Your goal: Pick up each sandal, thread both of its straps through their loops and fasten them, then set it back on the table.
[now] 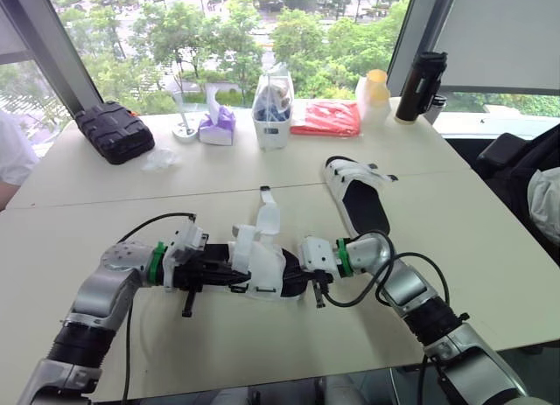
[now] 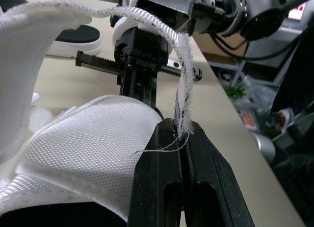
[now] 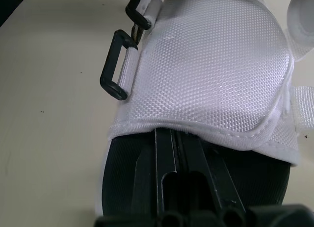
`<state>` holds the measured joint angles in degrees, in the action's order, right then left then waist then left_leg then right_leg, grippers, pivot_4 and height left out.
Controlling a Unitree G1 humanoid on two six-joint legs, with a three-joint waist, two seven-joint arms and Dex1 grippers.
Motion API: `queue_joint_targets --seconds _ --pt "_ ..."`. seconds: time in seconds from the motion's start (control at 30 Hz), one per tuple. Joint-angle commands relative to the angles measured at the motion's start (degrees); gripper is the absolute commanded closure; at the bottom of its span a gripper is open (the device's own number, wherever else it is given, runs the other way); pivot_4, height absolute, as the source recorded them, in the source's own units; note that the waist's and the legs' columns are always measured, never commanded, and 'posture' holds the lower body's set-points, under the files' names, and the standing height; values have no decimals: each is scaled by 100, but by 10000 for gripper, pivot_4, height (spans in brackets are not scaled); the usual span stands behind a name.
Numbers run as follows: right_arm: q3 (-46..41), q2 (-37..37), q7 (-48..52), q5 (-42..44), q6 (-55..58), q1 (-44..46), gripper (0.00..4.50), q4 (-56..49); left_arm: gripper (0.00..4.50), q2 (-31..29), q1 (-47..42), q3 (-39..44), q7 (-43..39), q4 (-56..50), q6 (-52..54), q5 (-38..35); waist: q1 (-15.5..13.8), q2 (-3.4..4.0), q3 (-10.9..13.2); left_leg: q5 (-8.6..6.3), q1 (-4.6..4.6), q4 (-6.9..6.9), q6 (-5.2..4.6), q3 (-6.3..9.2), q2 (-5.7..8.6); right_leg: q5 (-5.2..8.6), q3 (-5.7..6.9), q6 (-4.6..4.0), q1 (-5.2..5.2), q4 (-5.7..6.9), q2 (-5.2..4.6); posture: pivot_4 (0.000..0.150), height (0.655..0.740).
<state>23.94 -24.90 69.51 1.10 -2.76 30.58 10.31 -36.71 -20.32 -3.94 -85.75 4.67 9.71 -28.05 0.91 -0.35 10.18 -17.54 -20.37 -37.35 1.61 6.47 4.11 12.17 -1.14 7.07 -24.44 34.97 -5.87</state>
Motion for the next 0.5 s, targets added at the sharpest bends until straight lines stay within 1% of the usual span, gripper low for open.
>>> queue_joint_targets --seconds 0.03,0.33,0.5 --pt "302 -97 155 -189 143 -225 45000 50 44596 -1 -166 7 -137 144 -404 147 9 0 0 0 0 0 0 -1 0 0 0 0 0 0 0 1500 7400" --pt "299 -74 115 -211 138 -251 45000 73 44596 -100 122 -98 -318 77 -1016 442 7 0 0 0 1 1 0 -1 0 0 -1 0 -1 0 0 1500 7400" --pt "306 -47 113 -208 128 -234 45000 94 44596 -259 200 -112 -264 -207 -570 278 23 0 0 0 1 2 -1 -1 -1 0 -1 0 -1 0 0 1500 7400"
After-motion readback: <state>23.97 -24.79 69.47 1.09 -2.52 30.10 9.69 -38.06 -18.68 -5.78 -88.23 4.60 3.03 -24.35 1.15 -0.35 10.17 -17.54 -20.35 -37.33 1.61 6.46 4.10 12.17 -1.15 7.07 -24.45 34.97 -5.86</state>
